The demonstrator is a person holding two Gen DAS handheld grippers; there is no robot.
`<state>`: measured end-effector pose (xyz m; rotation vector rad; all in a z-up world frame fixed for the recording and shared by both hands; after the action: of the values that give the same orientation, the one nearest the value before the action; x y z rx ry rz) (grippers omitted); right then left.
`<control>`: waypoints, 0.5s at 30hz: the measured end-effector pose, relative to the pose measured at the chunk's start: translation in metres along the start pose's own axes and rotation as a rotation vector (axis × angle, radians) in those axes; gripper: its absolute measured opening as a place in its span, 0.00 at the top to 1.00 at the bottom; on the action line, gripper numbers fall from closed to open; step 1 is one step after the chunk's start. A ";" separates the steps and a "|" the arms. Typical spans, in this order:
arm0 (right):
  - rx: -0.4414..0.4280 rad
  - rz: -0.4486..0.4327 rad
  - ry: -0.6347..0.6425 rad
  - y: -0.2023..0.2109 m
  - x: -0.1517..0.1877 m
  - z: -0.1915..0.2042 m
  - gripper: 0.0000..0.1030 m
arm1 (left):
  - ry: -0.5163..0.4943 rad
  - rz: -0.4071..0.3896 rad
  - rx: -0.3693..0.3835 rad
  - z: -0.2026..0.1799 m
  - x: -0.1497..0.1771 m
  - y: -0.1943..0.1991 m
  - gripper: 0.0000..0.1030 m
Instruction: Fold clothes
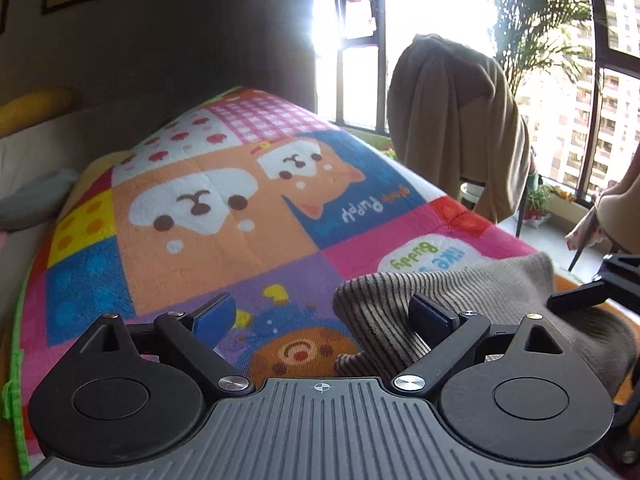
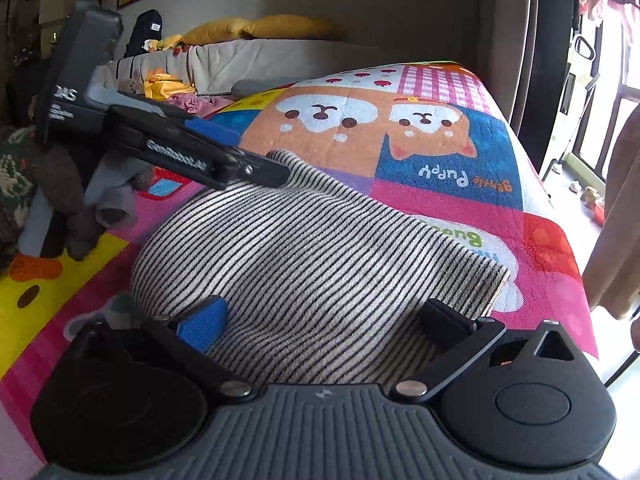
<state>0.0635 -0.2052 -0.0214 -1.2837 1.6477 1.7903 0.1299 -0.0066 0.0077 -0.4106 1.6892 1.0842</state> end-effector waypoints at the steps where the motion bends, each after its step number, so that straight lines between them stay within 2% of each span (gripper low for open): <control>1: -0.004 0.001 -0.012 0.000 0.001 -0.001 0.00 | 0.020 -0.010 0.033 -0.003 0.002 0.012 0.06; 3: -0.014 0.000 -0.030 0.000 0.002 -0.004 0.00 | 0.059 -0.017 0.109 -0.009 0.009 0.034 0.06; 6: -0.030 -0.009 -0.048 0.002 0.004 -0.006 0.00 | 0.140 0.004 0.265 -0.019 0.030 0.055 0.06; 9: -0.080 -0.006 -0.096 0.010 -0.002 -0.017 0.00 | 0.179 0.045 0.298 -0.028 0.047 0.055 0.06; 12: -0.083 -0.114 -0.173 0.037 -0.024 -0.039 0.00 | 0.083 0.087 0.134 -0.028 0.056 0.043 0.05; 13: -0.049 -0.142 -0.177 0.043 -0.030 -0.045 0.00 | 0.059 0.101 0.090 -0.026 0.057 0.038 0.05; 14: -0.010 -0.170 -0.177 0.048 -0.037 -0.051 0.00 | 0.059 0.102 0.082 -0.025 0.056 0.037 0.04; 15: 0.020 -0.152 -0.180 0.041 -0.034 -0.054 0.00 | 0.060 0.103 0.074 -0.023 0.055 0.035 0.04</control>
<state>0.0673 -0.2557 0.0356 -1.1685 1.4292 1.7386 0.0696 0.0062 -0.0239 -0.3136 1.8143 1.0893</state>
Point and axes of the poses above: each gripper's, at about its wrist camera, not at the fingertips, and y roughly against the way its jaws point, z to its left, x to its underside, the point moved 4 cm from there along -y, roughly the way its jaws point, and after that the axes turned 6 degrees about x, right-handed, at the moved point
